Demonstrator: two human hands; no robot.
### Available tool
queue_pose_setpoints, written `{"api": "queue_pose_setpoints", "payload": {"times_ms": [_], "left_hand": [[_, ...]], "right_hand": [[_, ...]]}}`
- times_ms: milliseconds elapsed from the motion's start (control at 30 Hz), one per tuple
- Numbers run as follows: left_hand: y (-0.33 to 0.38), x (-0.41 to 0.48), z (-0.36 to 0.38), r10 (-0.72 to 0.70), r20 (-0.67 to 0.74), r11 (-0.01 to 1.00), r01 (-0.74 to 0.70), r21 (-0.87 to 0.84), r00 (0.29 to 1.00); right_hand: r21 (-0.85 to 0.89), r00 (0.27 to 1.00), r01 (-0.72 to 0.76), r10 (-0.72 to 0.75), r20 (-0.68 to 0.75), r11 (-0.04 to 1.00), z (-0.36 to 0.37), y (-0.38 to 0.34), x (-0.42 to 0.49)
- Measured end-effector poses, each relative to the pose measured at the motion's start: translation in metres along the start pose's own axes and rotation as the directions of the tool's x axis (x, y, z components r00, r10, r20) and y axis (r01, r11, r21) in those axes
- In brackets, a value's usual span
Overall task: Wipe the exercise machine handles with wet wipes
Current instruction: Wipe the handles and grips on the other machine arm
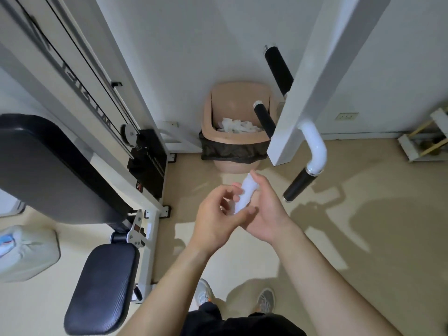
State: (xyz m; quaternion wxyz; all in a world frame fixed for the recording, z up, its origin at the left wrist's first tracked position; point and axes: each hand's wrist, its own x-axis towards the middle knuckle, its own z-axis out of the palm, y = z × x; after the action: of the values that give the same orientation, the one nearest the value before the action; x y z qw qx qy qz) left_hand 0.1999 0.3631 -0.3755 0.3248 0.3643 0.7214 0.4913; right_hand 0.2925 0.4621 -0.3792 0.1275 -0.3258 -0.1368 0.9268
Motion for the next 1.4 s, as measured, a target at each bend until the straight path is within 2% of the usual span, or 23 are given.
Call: {"api": "queue_pose_setpoints", "payload": {"times_ms": [100, 233, 400, 533, 600, 733, 833, 933, 1000, 1033, 1100, 1200, 1267, 1333, 1400], "left_hand": [[-0.003, 0.015, -0.027, 0.035, -0.046, 0.999, -0.034, 0.035, 0.998], [-0.007, 0.034, -0.059, -0.015, -0.102, 0.998, 0.009, -0.057, 0.995], [-0.013, 0.052, -0.076, -0.045, -0.117, 0.993, 0.031, -0.116, 0.992], [-0.010, 0.069, -0.071, -0.089, -0.153, 0.993, 0.075, -0.091, 0.984], [-0.006, 0.079, -0.066, -0.127, -0.129, 0.988, 0.114, -0.106, 0.984], [0.012, 0.096, -0.057, -0.189, -0.043, 0.947, 0.170, -0.274, 0.981], [0.020, 0.111, -0.053, -0.177, -0.127, 0.943, 0.131, -0.308, 0.976], [0.023, 0.126, -0.055, -0.216, -0.172, 0.925, 0.145, -0.351, 0.961], [0.025, 0.135, -0.059, -0.170, -0.170, 0.944, 0.111, -0.310, 0.971], [0.026, 0.140, -0.061, -0.118, -0.176, 0.967, 0.073, -0.245, 0.977], [0.029, 0.152, -0.068, 0.012, -0.167, 0.998, -0.021, -0.051, 0.986], [0.041, 0.173, -0.082, 0.090, -0.023, 0.982, -0.085, 0.167, 0.996], [0.048, 0.188, -0.093, 0.083, 0.163, 0.956, -0.125, 0.266, 0.983], [0.056, 0.203, -0.102, 0.056, 0.375, 0.941, -0.174, 0.289, 0.925], [0.063, 0.220, -0.109, 0.051, 0.534, 0.953, -0.201, 0.226, 0.844]], "right_hand": [[-0.053, 0.997, 0.070, -0.069, 0.026, 0.996, 0.020, 0.004, 0.013], [-0.123, 0.987, 0.153, -0.147, 0.063, 0.981, 0.036, 0.010, 0.021], [-0.442, 0.929, 0.299, -0.363, -0.066, 0.846, 0.041, 0.013, 0.032], [-0.432, 0.900, 0.347, -0.425, -0.095, 0.832, 0.040, 0.000, 0.039], [-0.407, 0.897, 0.355, -0.429, -0.107, 0.842, 0.040, -0.011, 0.043], [-0.455, 0.888, 0.332, -0.437, -0.145, 0.826, 0.043, -0.032, 0.053], [-0.481, 0.883, 0.319, -0.441, -0.163, 0.816, 0.049, -0.047, 0.061], [-0.508, 0.872, 0.244, -0.416, -0.259, 0.826, 0.048, -0.057, 0.071], [-0.619, 0.851, 0.091, -0.384, -0.359, 0.780, 0.044, -0.059, 0.079], [-0.645, 0.829, 0.026, -0.377, -0.413, 0.764, 0.041, -0.058, 0.084], [-0.607, 0.782, -0.009, -0.372, -0.499, 0.794, 0.039, -0.056, 0.092], [-0.617, 0.694, 0.073, -0.484, -0.533, 0.784, 0.049, -0.052, 0.097], [-0.688, 0.668, 0.192, -0.607, -0.430, 0.700, 0.056, -0.050, 0.099], [-0.766, 0.704, 0.263, -0.659, -0.263, 0.587, 0.066, -0.051, 0.101], [-0.798, 0.763, 0.296, -0.632, -0.133, 0.525, 0.069, -0.051, 0.106]]}}
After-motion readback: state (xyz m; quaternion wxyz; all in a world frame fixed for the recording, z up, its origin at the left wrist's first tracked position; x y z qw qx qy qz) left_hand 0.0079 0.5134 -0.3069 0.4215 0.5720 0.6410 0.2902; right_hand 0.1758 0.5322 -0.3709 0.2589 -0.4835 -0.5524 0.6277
